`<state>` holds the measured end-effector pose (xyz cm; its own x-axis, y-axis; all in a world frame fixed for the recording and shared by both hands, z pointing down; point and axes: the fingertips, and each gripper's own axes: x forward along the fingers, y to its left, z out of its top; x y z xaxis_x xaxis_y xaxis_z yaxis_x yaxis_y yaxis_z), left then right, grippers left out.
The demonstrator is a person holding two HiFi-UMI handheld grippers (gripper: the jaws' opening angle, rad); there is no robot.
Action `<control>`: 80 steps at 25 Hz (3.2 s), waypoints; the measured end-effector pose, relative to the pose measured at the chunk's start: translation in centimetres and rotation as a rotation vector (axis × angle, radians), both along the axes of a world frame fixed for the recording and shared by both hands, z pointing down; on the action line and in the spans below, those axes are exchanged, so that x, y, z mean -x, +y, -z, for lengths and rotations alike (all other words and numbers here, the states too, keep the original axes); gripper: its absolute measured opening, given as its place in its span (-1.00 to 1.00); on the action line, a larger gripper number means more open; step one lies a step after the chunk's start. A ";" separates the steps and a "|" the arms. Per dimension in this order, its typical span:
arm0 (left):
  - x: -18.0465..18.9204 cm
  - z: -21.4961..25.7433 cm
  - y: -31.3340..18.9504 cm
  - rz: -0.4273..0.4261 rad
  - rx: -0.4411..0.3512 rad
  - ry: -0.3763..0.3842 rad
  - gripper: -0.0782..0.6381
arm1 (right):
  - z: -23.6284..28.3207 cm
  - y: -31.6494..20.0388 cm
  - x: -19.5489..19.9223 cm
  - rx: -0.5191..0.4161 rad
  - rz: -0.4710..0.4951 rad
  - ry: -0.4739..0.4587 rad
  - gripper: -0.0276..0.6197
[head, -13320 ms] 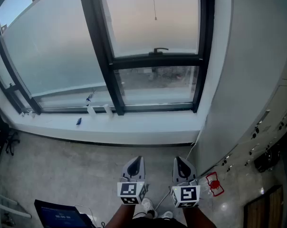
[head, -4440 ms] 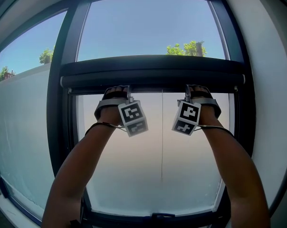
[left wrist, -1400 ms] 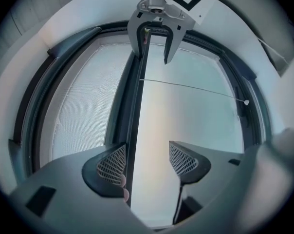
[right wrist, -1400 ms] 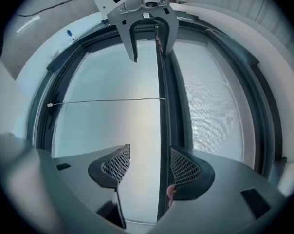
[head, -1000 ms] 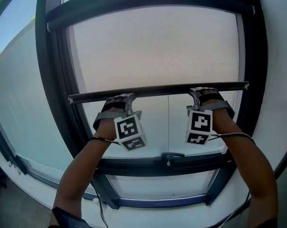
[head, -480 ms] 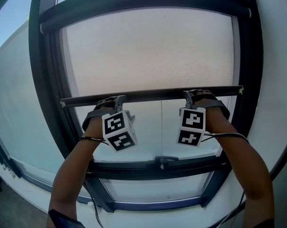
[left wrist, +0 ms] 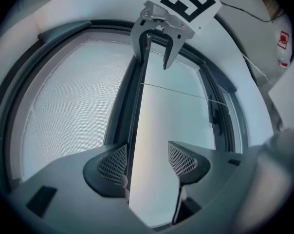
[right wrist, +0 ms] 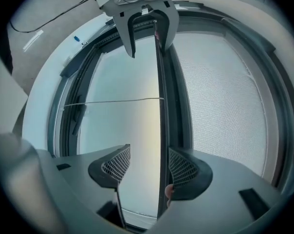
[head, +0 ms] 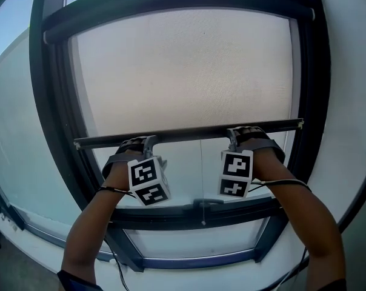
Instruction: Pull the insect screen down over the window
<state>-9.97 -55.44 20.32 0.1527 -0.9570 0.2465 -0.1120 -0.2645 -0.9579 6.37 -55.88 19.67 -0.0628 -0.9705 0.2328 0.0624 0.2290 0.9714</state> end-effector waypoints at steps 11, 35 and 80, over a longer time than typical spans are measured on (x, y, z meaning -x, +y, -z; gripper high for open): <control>-0.1 -7.5 0.6 -0.014 0.150 -0.016 -0.06 | -7.6 0.5 -0.2 0.095 0.001 0.010 -0.16; -0.4 -27.7 1.9 0.003 0.382 -0.022 -0.07 | -27.6 2.0 -0.5 0.378 0.020 0.032 -0.16; -0.4 -36.6 2.6 0.075 0.466 -0.050 -0.06 | -36.3 2.5 -0.4 0.431 -0.078 -0.034 -0.15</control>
<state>-9.53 -52.80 56.93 0.0648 -0.7504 0.6578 -0.1038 -0.6606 -0.7435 6.73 -53.42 56.00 -0.0078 -0.7870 0.6169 -0.0013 0.6169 0.7870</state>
